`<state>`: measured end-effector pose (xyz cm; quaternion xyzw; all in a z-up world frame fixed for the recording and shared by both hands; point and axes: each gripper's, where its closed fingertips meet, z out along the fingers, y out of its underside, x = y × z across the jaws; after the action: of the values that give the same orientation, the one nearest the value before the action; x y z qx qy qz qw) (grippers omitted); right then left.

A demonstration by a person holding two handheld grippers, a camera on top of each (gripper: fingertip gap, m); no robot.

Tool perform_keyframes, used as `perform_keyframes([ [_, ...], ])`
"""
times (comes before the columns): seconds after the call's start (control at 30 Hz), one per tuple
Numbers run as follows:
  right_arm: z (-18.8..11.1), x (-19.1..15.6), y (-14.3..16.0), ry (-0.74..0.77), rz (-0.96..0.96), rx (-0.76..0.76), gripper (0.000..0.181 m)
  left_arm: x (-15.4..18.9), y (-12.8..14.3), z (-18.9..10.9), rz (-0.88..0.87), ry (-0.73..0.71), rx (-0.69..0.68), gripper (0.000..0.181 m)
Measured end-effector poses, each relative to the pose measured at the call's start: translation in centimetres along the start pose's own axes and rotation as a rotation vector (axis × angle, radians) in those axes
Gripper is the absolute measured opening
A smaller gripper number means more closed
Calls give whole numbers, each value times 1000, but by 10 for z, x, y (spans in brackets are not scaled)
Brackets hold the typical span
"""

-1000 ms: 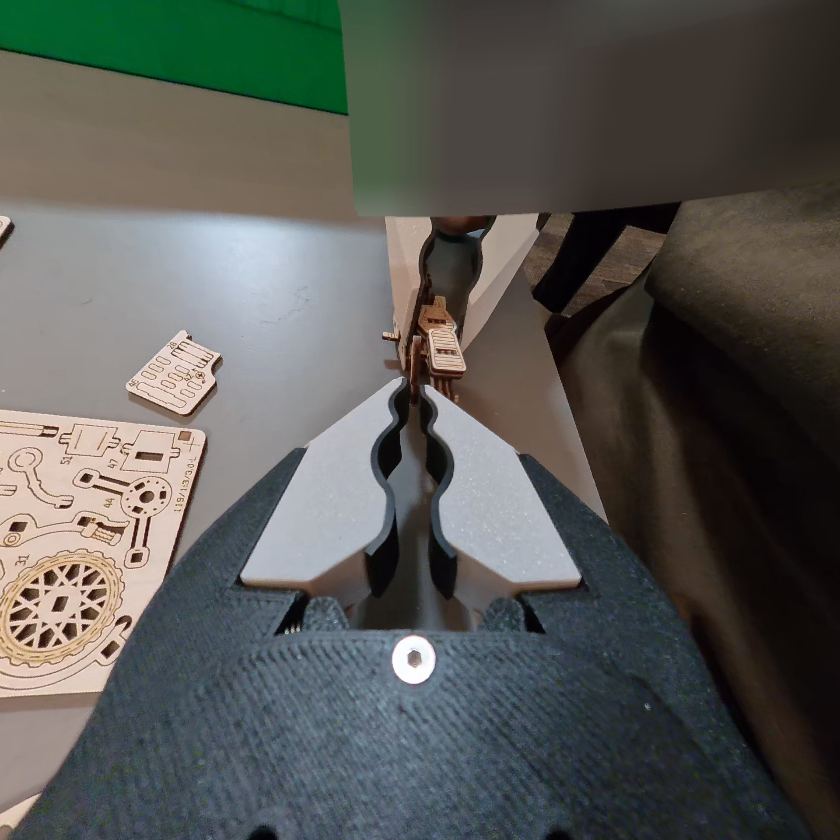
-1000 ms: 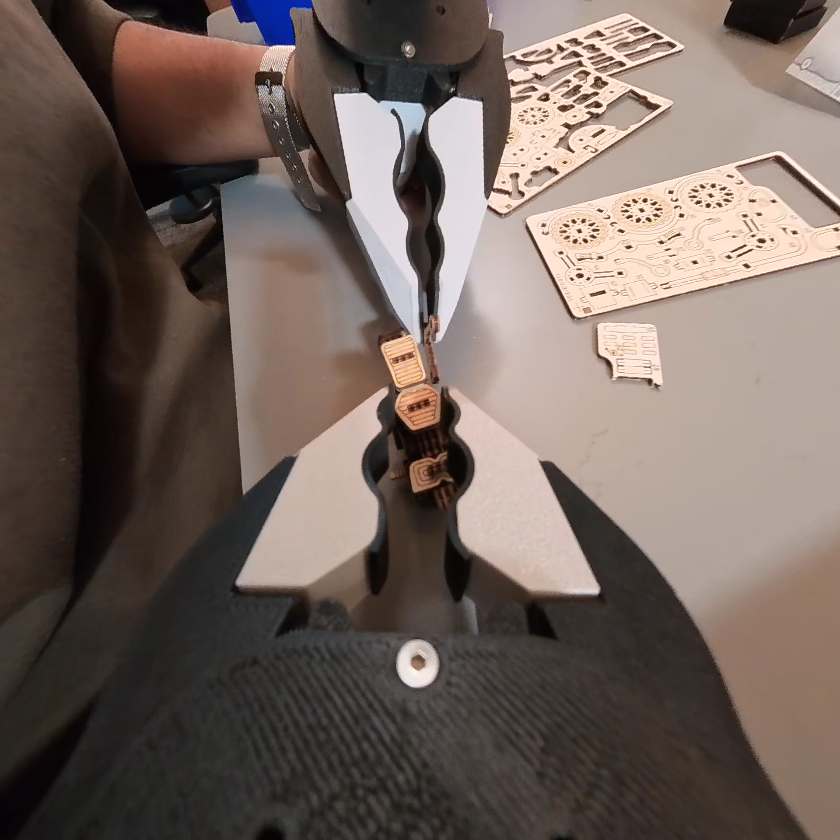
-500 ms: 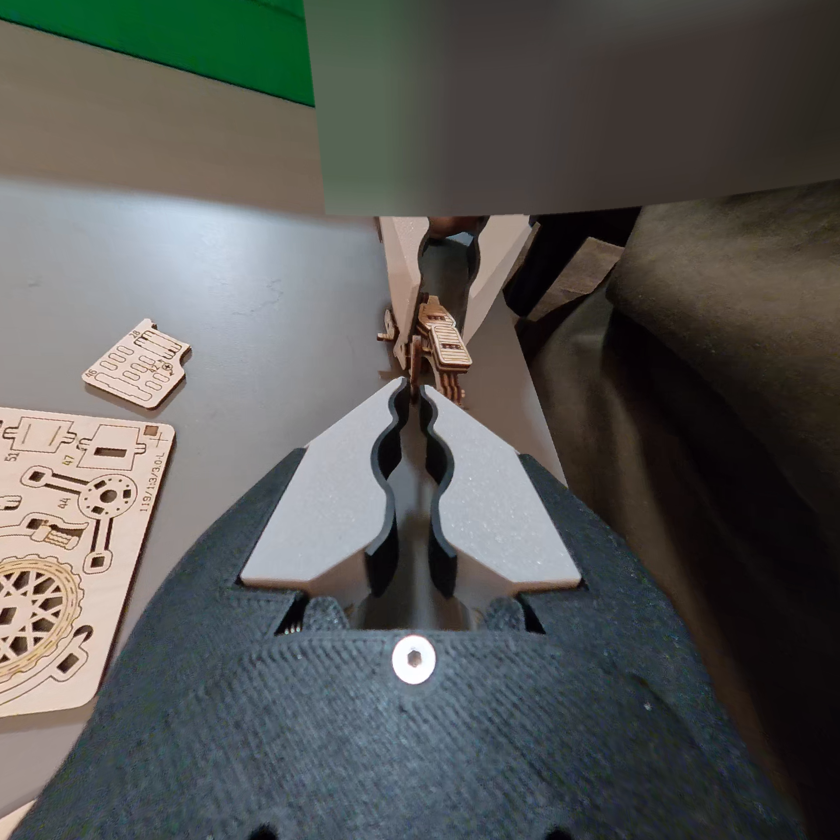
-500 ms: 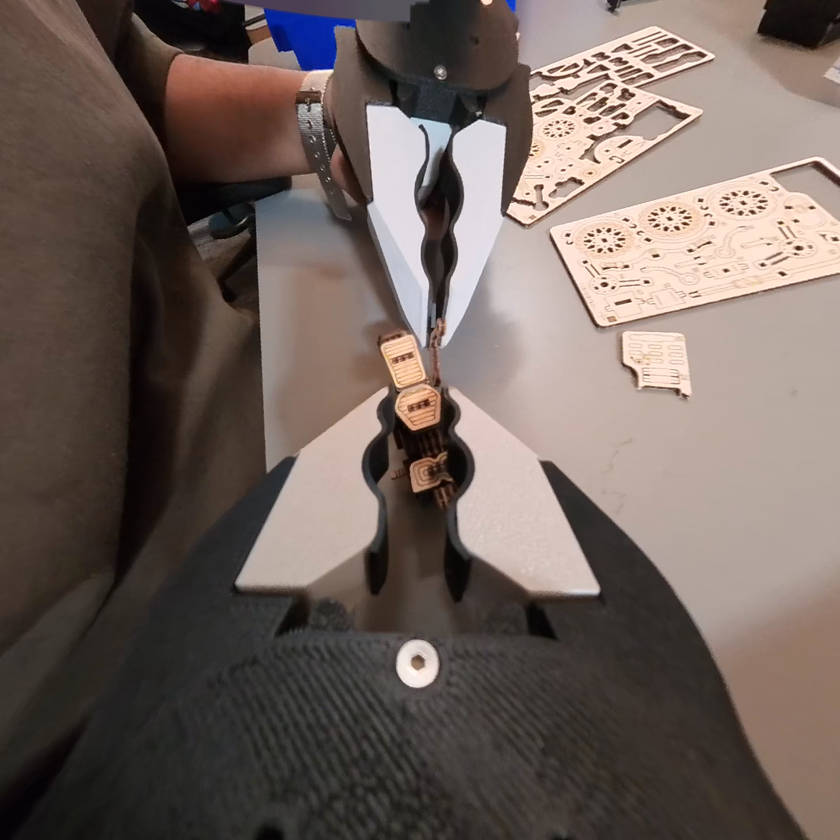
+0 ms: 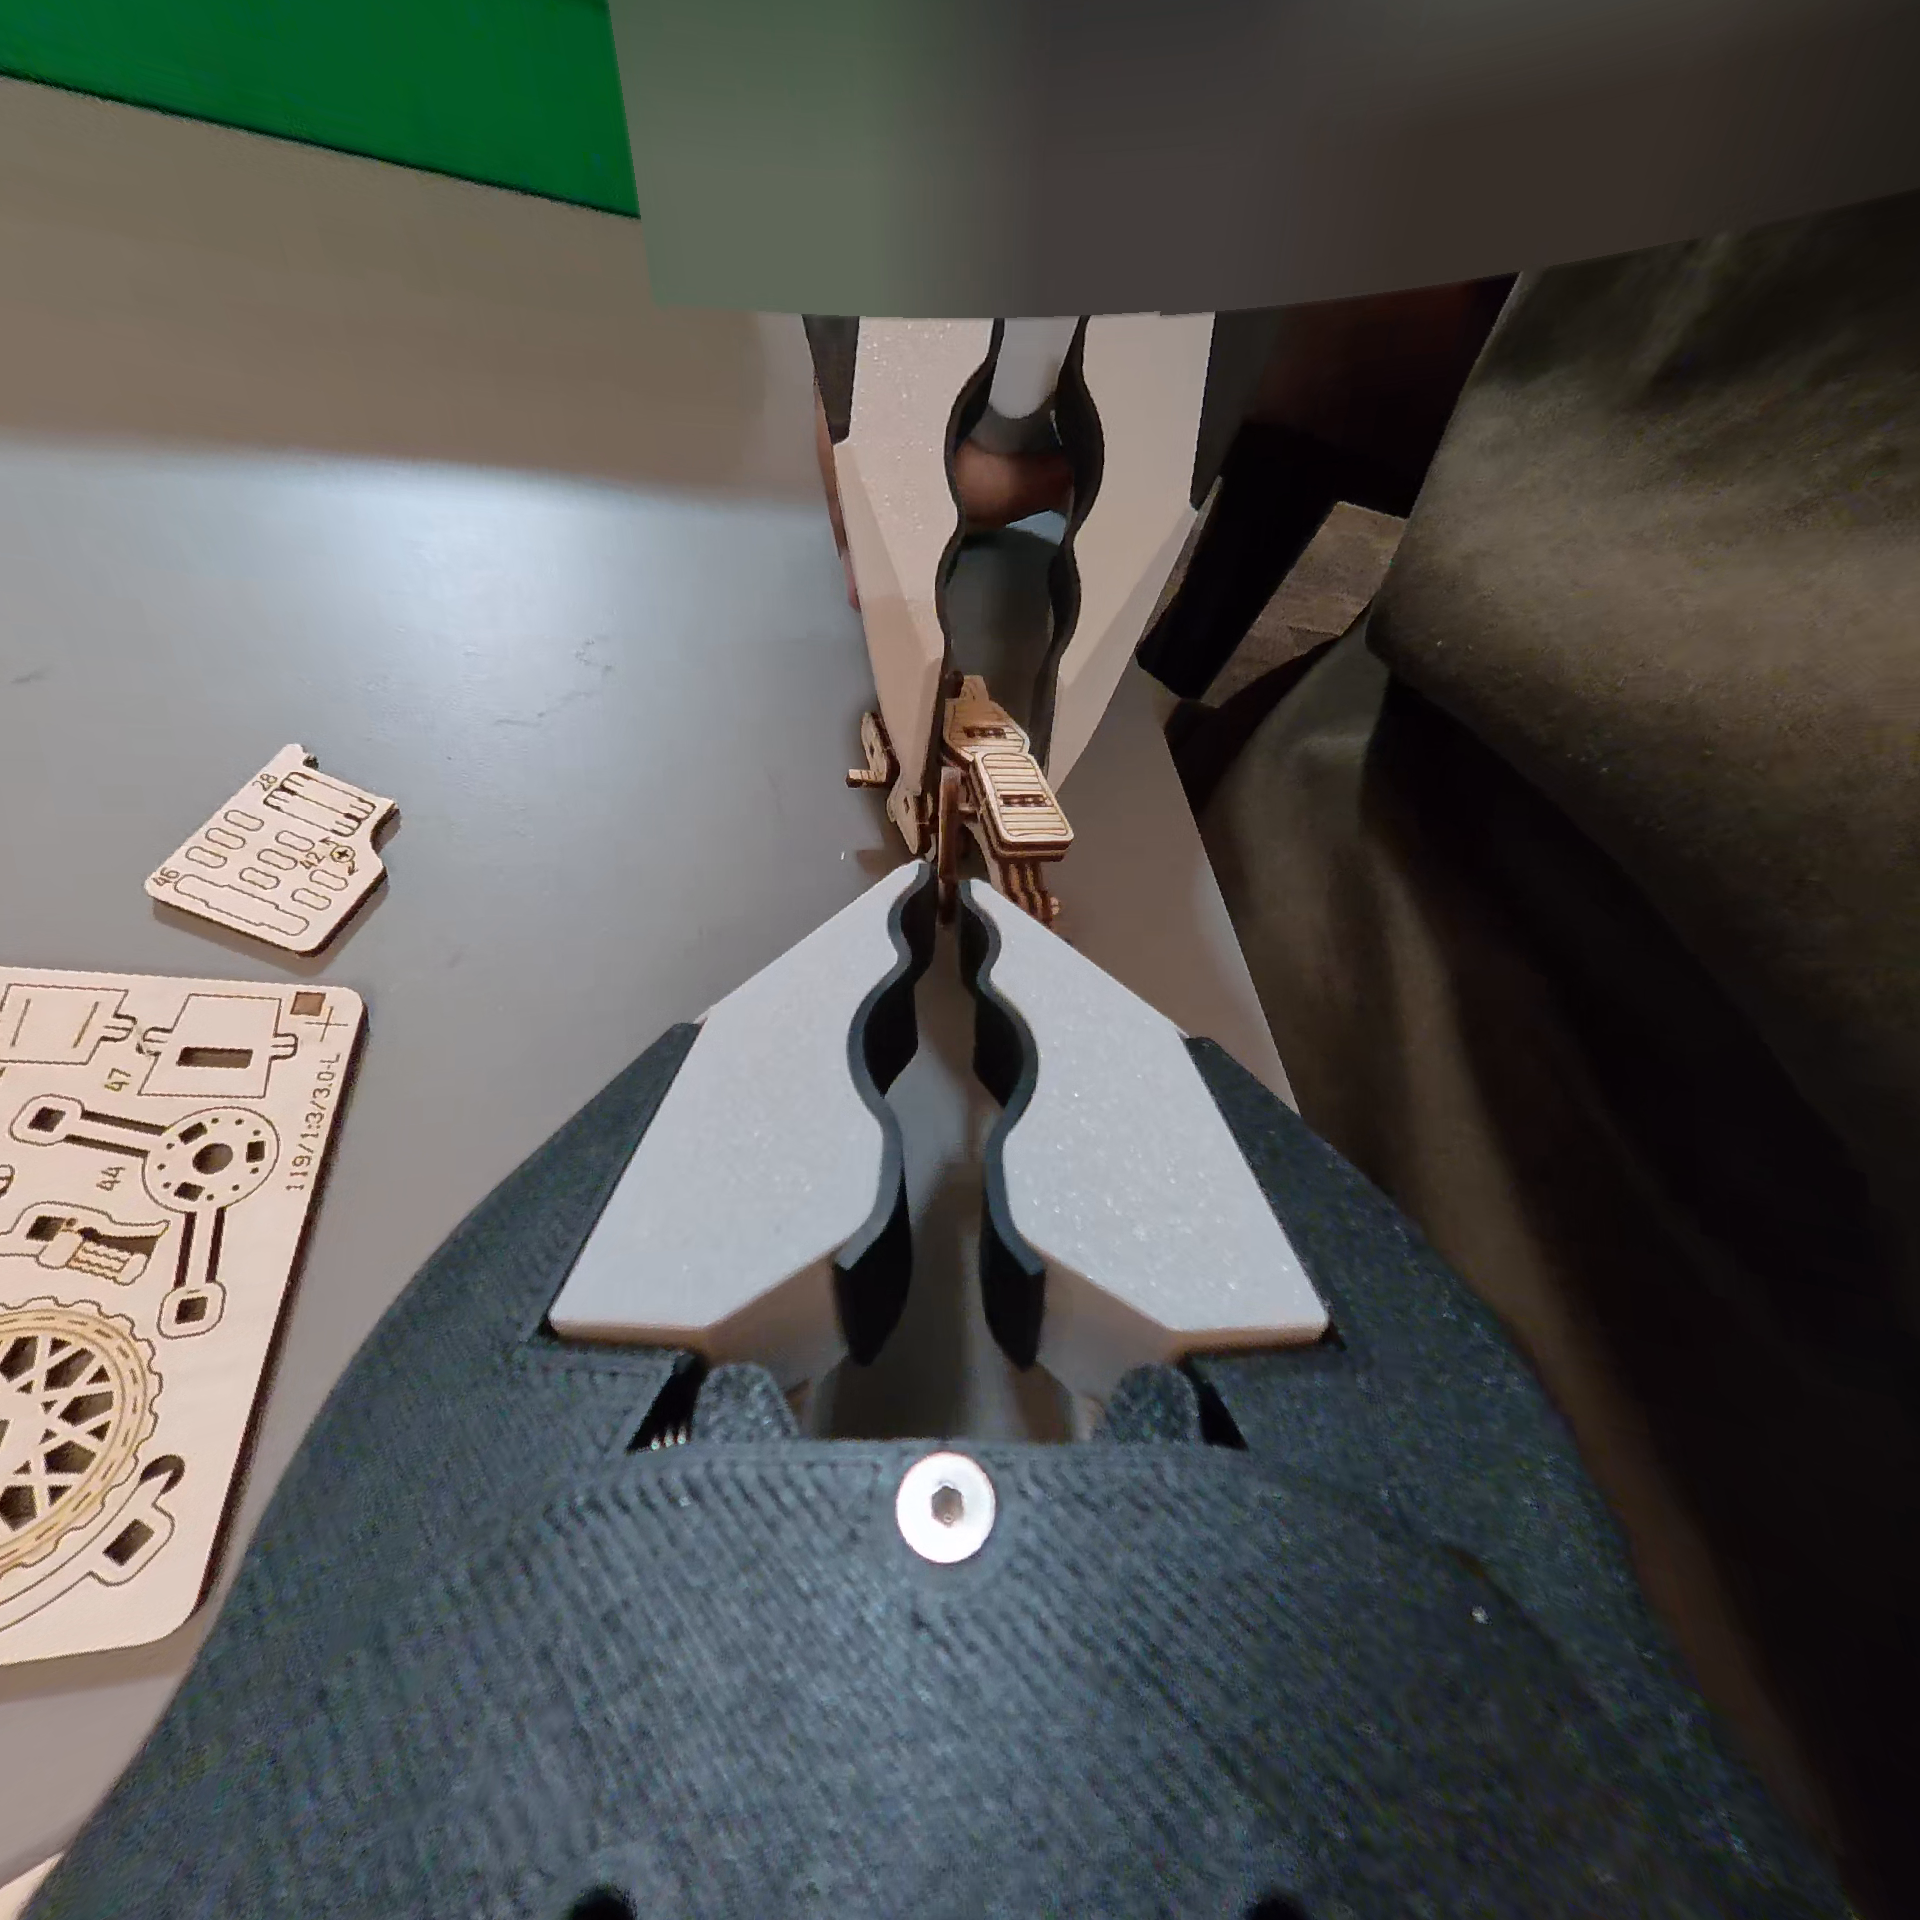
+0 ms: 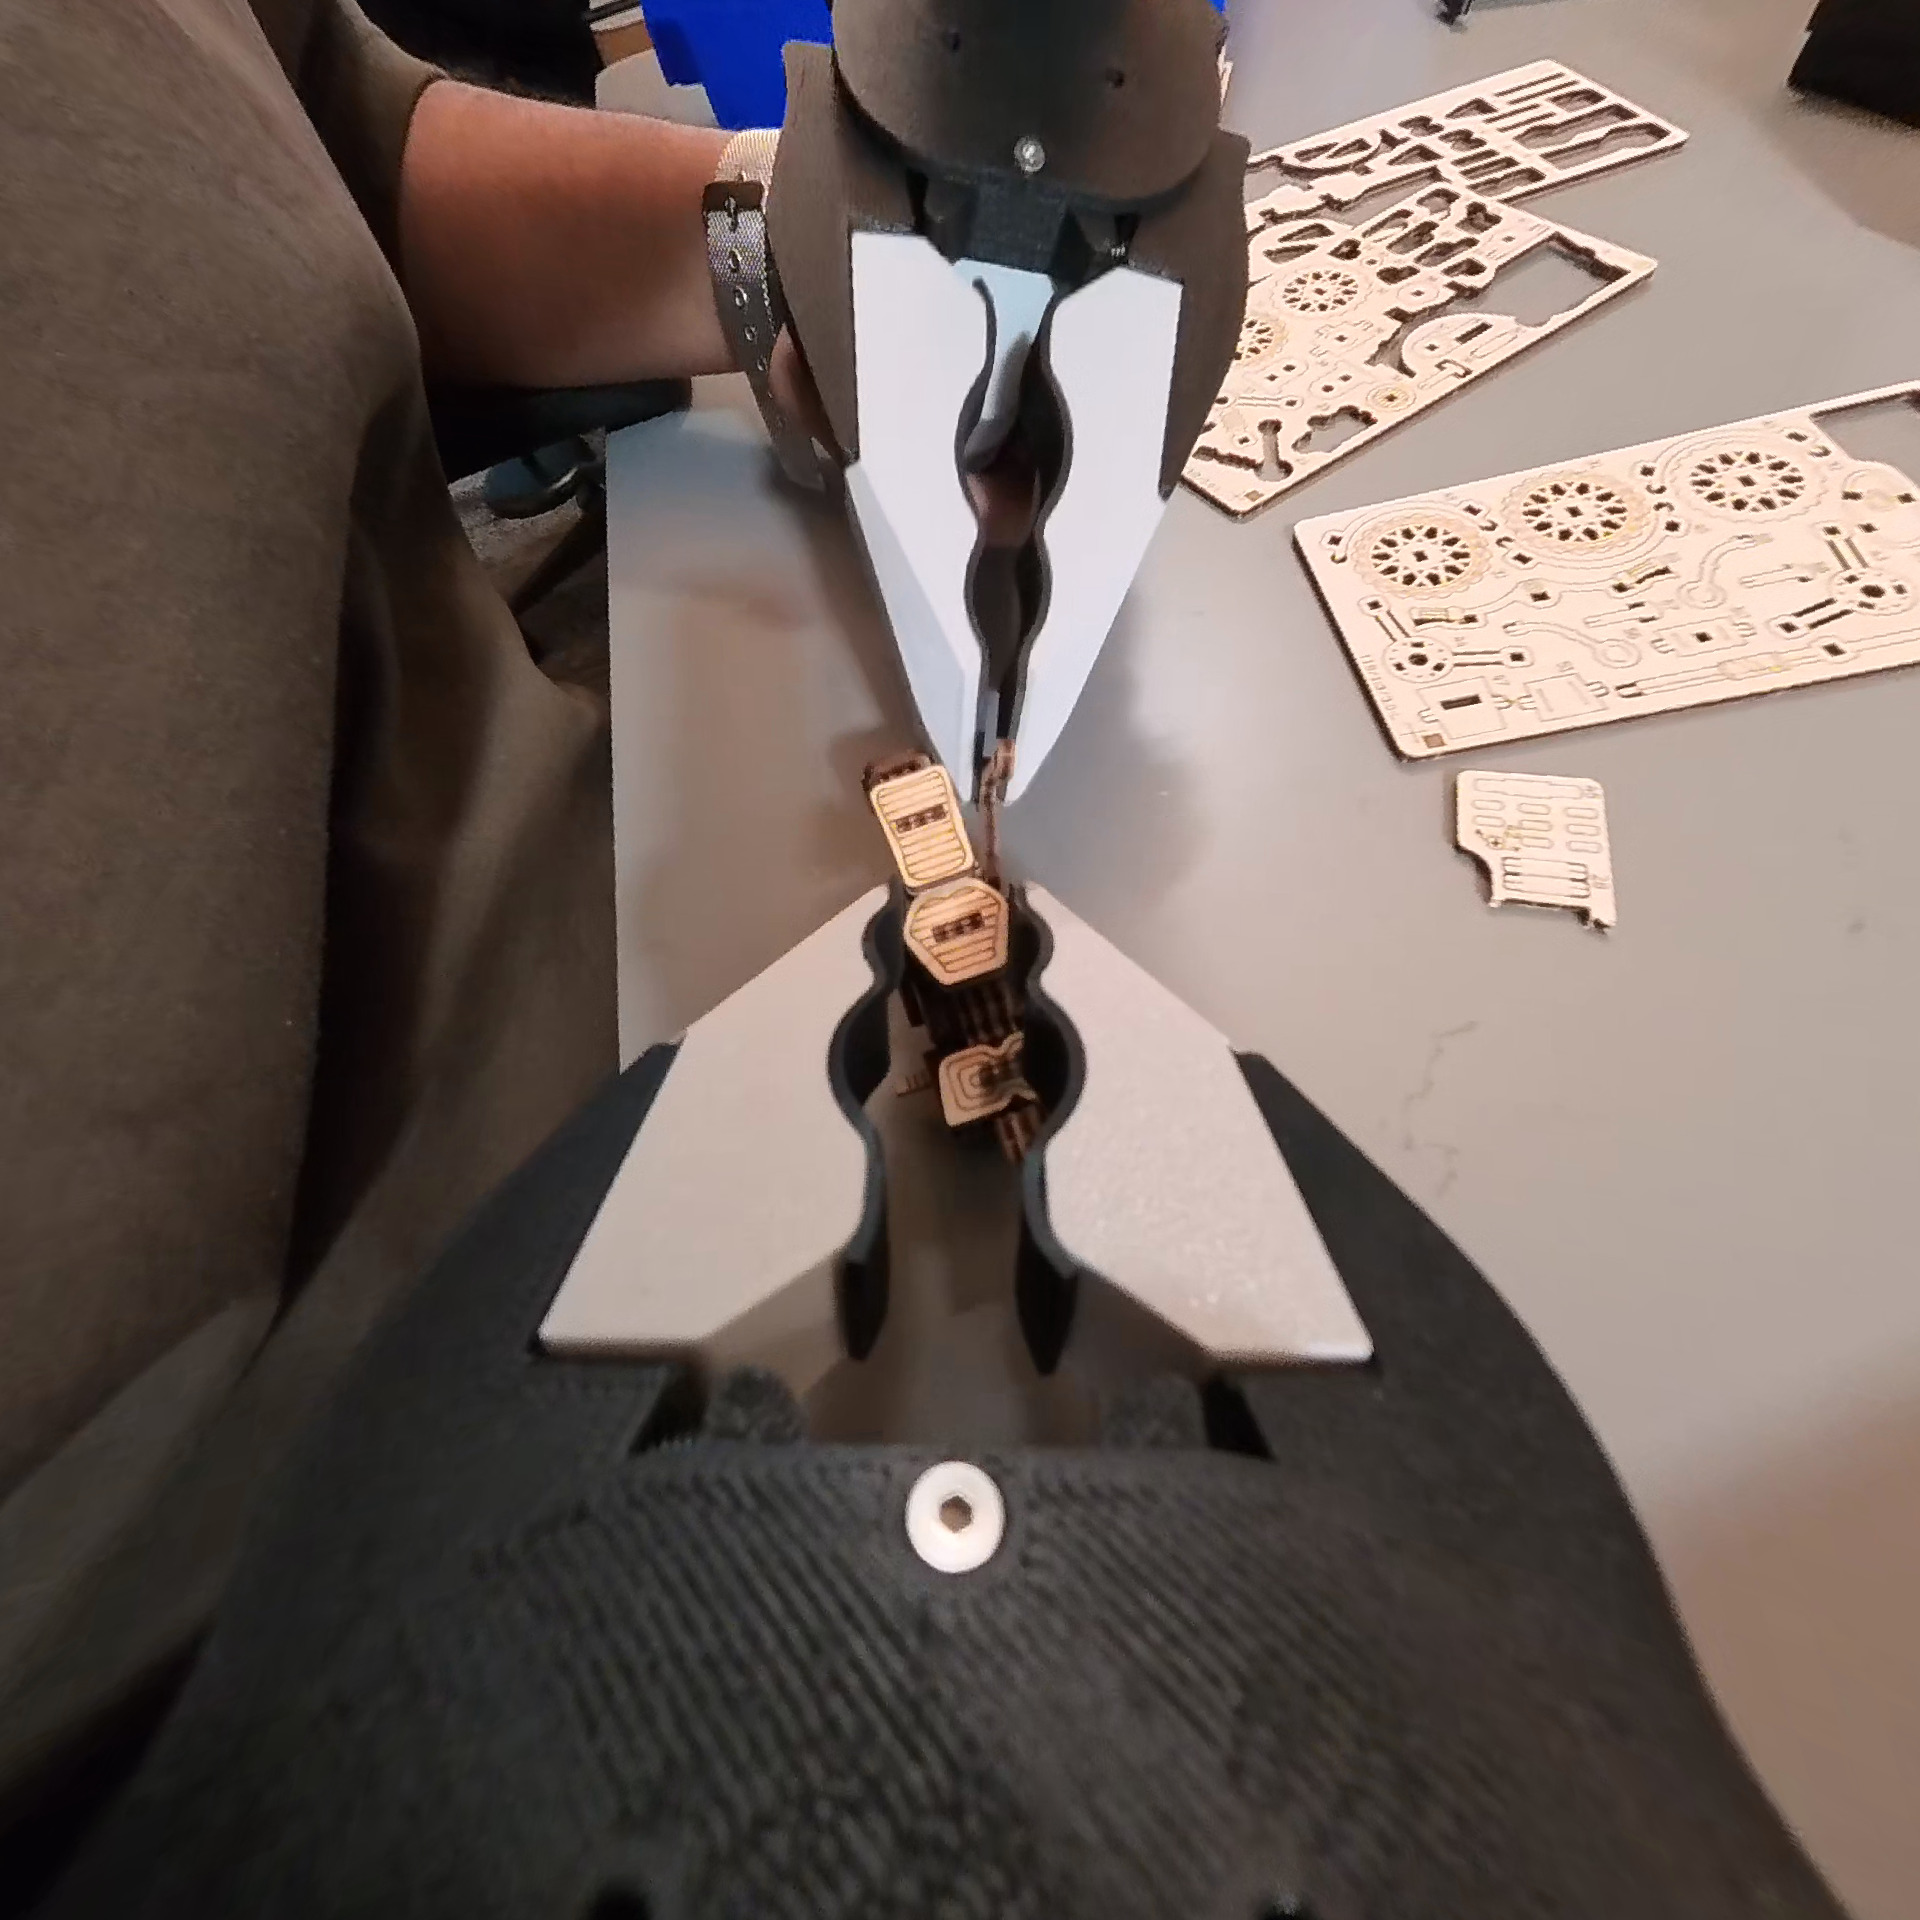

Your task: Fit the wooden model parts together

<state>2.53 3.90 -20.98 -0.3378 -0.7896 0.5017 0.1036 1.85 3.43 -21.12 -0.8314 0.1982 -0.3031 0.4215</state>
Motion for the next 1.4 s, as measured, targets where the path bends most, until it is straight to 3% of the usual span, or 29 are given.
perform_keyframes([
  [0.77, -3, 5, 0, 9, 38, 6, 18, -3, -2, -2, -32, 2, 19, 1],
  [1.4, -2, 8, 3, 29, 52, -12, 17, -15, -4, -8, -193, 14, 67, 1],
])
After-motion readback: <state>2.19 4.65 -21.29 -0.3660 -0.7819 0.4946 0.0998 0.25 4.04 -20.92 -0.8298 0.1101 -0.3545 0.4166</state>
